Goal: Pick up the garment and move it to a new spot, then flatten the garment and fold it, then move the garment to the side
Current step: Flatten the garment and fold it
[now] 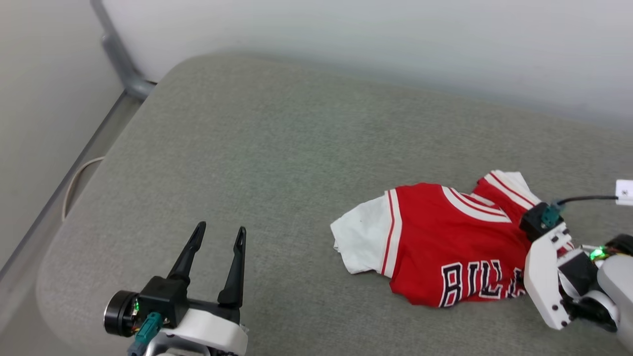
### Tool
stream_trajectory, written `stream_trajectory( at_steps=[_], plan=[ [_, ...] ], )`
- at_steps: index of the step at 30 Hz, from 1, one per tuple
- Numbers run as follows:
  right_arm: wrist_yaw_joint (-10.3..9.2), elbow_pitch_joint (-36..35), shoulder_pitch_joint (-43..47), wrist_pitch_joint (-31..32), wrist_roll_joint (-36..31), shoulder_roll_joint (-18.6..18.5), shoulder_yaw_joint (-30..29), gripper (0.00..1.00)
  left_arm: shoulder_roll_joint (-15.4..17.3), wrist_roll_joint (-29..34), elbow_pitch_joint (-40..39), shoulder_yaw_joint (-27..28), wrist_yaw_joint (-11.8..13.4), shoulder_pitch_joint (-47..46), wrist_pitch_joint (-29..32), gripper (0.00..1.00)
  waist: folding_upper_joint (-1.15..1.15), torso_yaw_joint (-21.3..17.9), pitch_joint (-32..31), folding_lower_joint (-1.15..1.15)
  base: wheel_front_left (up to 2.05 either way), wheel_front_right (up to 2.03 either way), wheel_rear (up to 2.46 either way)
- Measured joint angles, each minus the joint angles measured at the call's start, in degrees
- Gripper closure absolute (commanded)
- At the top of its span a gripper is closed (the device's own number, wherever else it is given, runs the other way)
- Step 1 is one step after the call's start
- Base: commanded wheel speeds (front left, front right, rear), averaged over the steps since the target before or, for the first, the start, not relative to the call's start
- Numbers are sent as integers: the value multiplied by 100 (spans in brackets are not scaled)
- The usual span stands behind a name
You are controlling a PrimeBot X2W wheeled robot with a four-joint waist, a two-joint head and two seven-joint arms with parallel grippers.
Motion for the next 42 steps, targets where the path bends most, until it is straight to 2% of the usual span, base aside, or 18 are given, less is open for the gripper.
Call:
stream_trajectory(
  at_steps=[5,10,15,16,17,18,21,25,28,32,35,39,42],
  plan=[
    [-1,-363,567,201,76,-168,-367,100,1,34,7,59,-10,104,0,0,0,-262,-166,0,0,0,0],
    [-2,-757,1326,444,49,-189,-975,100,0,43,22,62,-36,151,0,0,0,-477,-237,0,0,0,0],
    [-3,-1103,1829,431,-354,19,-1651,100,2,76,56,16,-52,151,0,0,0,-662,-220,0,0,0,0],
    [1,-1125,1879,339,-475,113,-1823,78,3,80,68,9,-52,146,0,0,0,-697,-218,0,0,0,0],
    [1,-1131,1948,257,-635,210,-1964,23,7,79,73,3,-54,140,0,0,0,-734,-218,0,0,0,0],
    [1,-1147,1993,229,-753,319,-2089,0,12,74,82,-5,-59,135,0,0,0,-772,-221,0,0,0,0],
    [0,-1337,2106,1,-995,569,-2388,0,40,14,96,-12,-65,118,0,0,0,-908,-245,0,0,0,0],
    [-1,-1684,2141,-686,-1161,832,-2953,0,69,-66,93,-11,-78,97,0,0,0,-1133,-294,0,0,0,0],
    [-2,-1995,2223,-1414,-1354,977,-3341,0,81,-126,85,-22,-79,88,0,0,0,-1310,-326,0,0,0,0],
    [0,-2313,2503,-2512,-1669,1334,-3854,0,43,-432,99,-21,-85,60,0,0,0,-1528,-335,0,0,0,0],
    [-2,-2402,2699,-3073,-1860,1630,-4250,0,40,-526,182,-71,-85,42,0,0,0,-1685,-318,0,0,0,0],
    [-2,-2447,2857,-3379,-2106,1981,-4479,0,263,-556,469,-270,-86,-154,36,0,0,-1895,-254,0,0,0,0],
    [-2,-2477,2900,-3445,-2256,2135,-4578,0,492,-656,740,-485,-86,-442,503,0,0,-2039,-175,0,0,0,0]
  ],
)
